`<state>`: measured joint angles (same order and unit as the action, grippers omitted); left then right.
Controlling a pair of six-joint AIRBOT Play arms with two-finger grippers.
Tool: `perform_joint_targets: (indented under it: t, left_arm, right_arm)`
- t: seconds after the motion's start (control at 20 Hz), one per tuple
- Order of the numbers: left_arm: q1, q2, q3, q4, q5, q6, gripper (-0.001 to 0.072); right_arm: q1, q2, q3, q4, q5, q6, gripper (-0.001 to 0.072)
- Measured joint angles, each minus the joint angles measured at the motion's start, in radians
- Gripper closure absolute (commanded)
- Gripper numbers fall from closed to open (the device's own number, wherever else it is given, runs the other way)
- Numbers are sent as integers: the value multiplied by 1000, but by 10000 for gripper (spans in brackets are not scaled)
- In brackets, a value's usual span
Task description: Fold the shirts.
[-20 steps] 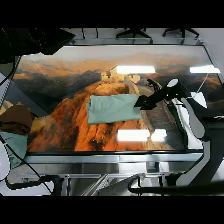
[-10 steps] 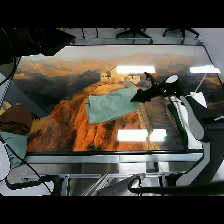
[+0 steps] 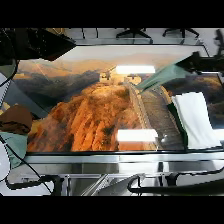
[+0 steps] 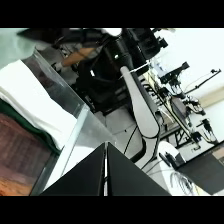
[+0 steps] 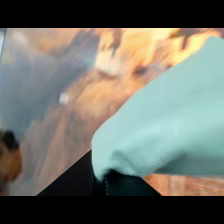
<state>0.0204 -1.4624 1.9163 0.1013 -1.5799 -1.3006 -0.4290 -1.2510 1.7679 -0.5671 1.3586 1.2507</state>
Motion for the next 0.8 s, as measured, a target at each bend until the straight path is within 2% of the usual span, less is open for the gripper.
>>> perform_joint_targets:
  t: [0.25,0.45,0.8]
  left_arm:
    - [0,0,0,2,-34,13,690]
    - [0,0,0,3,-40,35,690]
    - [-38,0,0,2,-48,73,689]
  right_arm:
    - [-257,68,8,-56,93,69,700]
    - [-338,97,9,-175,201,134,700]
    - [-365,144,-53,-513,405,397,698]
